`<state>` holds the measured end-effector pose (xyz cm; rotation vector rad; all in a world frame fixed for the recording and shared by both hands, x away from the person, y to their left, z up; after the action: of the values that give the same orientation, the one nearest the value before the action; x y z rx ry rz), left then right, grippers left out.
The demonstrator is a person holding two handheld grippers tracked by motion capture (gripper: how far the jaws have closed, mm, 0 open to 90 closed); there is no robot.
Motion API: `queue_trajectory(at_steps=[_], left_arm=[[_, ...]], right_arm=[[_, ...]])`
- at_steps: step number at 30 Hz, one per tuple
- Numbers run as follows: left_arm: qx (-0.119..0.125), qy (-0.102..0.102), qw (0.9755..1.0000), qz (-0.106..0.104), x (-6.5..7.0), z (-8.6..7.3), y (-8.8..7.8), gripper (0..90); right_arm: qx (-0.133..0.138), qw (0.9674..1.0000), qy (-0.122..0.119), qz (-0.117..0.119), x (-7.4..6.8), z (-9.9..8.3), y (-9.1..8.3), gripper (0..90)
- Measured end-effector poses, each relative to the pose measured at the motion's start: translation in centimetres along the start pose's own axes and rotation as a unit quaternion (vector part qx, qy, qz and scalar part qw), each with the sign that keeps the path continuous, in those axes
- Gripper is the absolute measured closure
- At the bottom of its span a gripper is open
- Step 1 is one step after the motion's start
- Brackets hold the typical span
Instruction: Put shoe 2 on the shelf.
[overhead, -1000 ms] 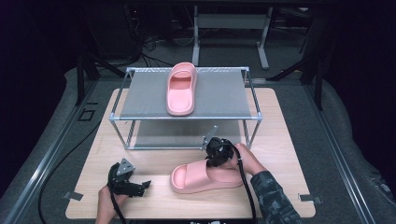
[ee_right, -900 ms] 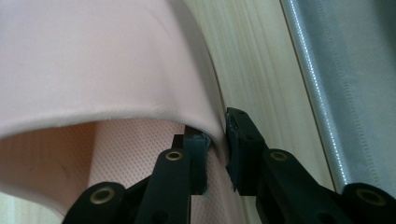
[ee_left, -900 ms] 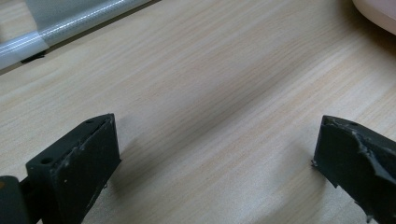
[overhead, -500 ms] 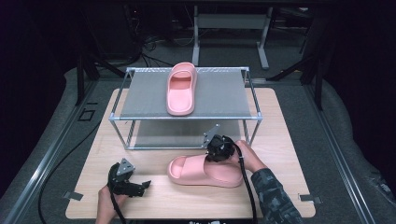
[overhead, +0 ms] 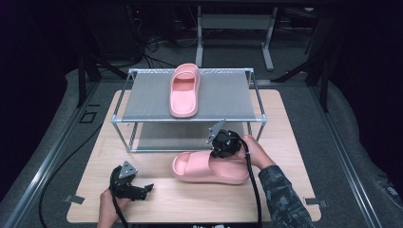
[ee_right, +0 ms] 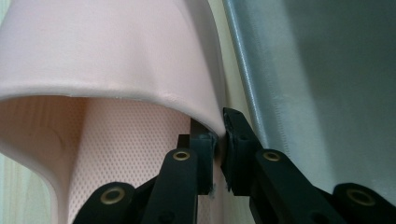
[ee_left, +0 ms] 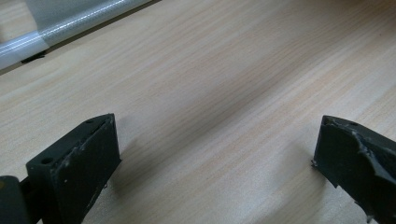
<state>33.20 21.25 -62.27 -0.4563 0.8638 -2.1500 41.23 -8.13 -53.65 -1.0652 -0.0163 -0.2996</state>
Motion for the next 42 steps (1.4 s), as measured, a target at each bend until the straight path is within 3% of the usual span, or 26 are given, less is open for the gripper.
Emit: queue_trajectory(at_steps=[30, 42], left_arm=[[0.000, -0.001, 1.0000, 0.000, 0.0, 0.1, 0.1, 0.0], [0.001, -0.002, 1.0000, 0.001, 0.0, 0.1, 0.1, 0.0]], right_arm=[[0.008, 0.9997, -0.014, -0.017, 0.8, 1.7, -6.3, 83.7], [0.031, 0.9993, -0.007, -0.021, 1.5, 2.4, -9.8, 83.6]])
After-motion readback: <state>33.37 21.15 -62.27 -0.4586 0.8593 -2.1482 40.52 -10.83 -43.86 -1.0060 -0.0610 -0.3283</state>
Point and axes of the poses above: each handheld gripper's, and its own axes: y roughly forward along the jaws, z roughly out of its top, x roughly to its right, the point moved 7 cm from there along y, roughly forward along the jaws, and after that the axes turned 4 degrees about -z, right-handed, at the moved point
